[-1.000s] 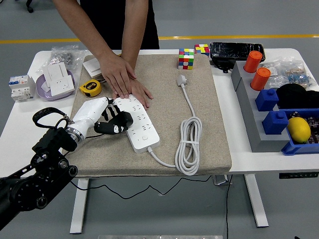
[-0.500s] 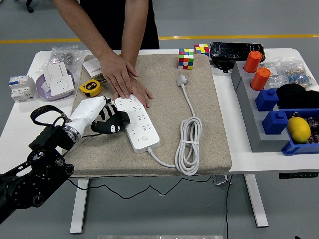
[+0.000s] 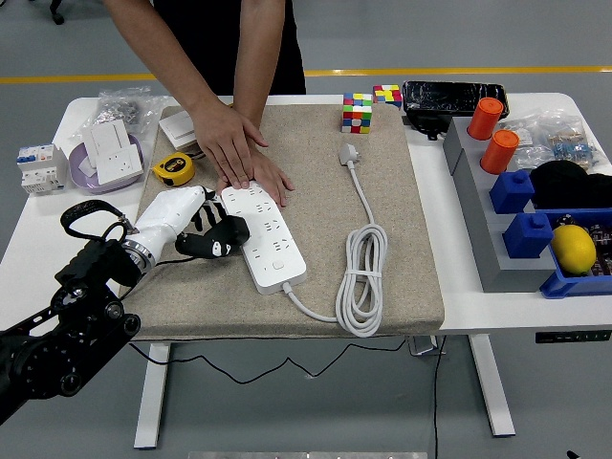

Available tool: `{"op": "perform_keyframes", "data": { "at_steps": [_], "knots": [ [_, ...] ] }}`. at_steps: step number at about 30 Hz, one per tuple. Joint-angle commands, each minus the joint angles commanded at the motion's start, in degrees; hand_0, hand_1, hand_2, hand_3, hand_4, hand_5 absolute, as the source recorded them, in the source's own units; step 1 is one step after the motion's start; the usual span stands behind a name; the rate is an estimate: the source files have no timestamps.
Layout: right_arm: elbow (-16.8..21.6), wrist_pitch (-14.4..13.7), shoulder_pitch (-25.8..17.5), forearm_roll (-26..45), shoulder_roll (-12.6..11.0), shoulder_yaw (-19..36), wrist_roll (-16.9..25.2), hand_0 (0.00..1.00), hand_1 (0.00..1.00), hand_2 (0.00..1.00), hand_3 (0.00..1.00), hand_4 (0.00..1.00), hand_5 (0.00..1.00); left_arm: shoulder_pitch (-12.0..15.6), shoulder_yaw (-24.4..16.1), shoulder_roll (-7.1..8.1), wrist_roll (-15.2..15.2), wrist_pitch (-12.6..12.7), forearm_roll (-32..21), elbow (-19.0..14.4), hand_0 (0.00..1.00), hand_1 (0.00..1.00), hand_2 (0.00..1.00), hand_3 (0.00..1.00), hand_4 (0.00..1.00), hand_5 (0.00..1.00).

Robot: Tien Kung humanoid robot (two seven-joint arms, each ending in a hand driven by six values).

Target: Pick up the plug,place it near the board,insert it into the board,press the button

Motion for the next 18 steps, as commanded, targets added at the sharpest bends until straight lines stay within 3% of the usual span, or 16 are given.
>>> {"op": "perform_keyframes", "data": {
  "at_steps": [15, 16, 18],
  "knots": [
    [0.0, 0.06, 0.12, -0.05, -0.08, 0.28, 0.04, 0.974, 0.929, 0.867, 0.89, 0.998, 0.998, -0.27, 0.02, -0.04, -0.45, -0.5, -1.2, 0.38, 0.42, 0.383, 0.31, 0.314, 0.212, 0.002],
    [0.0, 0.09, 0.11, -0.06, -0.08, 0.3, 0.02, 0.975, 0.929, 0.867, 0.891, 0.998, 0.998, -0.24, 0.03, -0.02, -0.56, -0.58, -1.55, 0.4, 0.537, 0.554, 0.497, 0.452, 0.409, 0.002],
    [0.0, 0.11, 0.1, -0.04, -0.08, 0.27, 0.02, 0.975, 0.929, 0.867, 0.891, 0.998, 0.998, -0.23, -0.07, -0.02, -0.65, -0.89, -1.99, 0.51, 0.537, 0.554, 0.497, 0.452, 0.409, 0.002]
  ]
}}
